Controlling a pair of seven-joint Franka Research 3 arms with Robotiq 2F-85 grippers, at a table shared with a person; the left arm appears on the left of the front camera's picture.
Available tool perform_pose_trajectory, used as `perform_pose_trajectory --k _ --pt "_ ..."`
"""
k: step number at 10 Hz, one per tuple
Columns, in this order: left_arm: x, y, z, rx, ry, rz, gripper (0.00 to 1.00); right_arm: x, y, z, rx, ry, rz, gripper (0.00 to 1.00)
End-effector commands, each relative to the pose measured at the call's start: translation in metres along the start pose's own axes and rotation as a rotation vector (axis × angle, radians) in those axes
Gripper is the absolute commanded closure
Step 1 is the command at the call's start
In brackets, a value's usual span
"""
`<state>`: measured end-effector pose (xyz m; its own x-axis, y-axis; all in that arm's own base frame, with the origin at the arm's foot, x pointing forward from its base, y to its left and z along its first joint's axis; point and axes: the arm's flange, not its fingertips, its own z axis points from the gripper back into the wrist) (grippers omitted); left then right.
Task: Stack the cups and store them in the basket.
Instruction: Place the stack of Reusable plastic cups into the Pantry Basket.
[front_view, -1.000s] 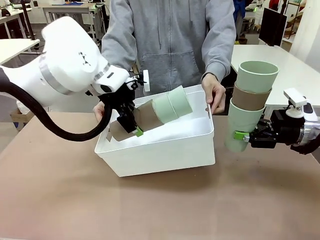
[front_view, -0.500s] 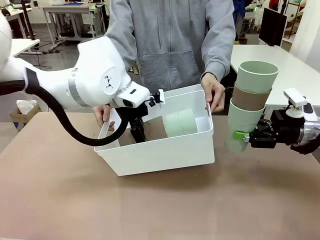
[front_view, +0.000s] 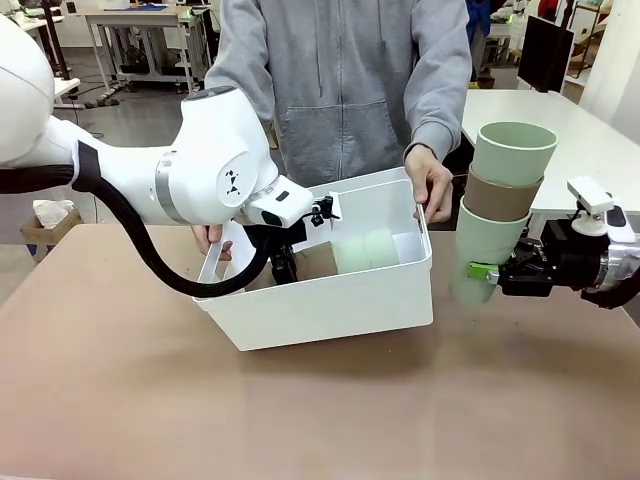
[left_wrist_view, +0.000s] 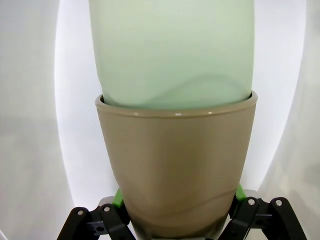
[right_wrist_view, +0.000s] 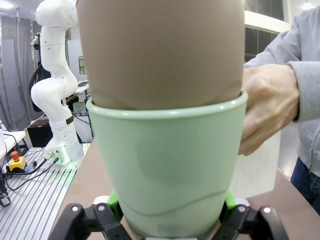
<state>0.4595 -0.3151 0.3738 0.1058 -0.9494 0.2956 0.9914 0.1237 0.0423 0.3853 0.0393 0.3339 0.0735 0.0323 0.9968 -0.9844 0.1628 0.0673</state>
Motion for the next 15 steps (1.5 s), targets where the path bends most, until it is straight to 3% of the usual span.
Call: perform_pose_trajectory --k 1,2,6,9,12,15 --pt "0.004 -0.001 0.001 0.02 -0.028 0.004 0.15 0.004 0.0 -0.001 0.002 -0.004 0.01 0.16" --pt "0.004 -0.004 0.005 0.005 -0.049 -0.013 0.0 0.004 0.0 -0.001 0.002 -0.004 0.01 0.16" --pt "-0.006 -0.007 0.036 -0.029 -0.091 -0.029 0.0 0.004 0.0 -0.001 0.002 -0.004 0.01 0.16" --pt "-0.036 -0.003 0.095 -0.062 -0.225 -0.027 0.0 0.004 0.0 -0.001 0.002 -0.004 0.01 0.16" --pt "-0.102 0.008 0.162 -0.186 -0.496 -0.029 0.0 0.004 0.0 -0.001 0.002 -0.004 0.01 0.16" --pt "-0.206 0.026 0.206 -0.129 -0.675 -0.031 0.0 0.004 0.0 -0.001 0.002 -0.004 0.01 0.16"
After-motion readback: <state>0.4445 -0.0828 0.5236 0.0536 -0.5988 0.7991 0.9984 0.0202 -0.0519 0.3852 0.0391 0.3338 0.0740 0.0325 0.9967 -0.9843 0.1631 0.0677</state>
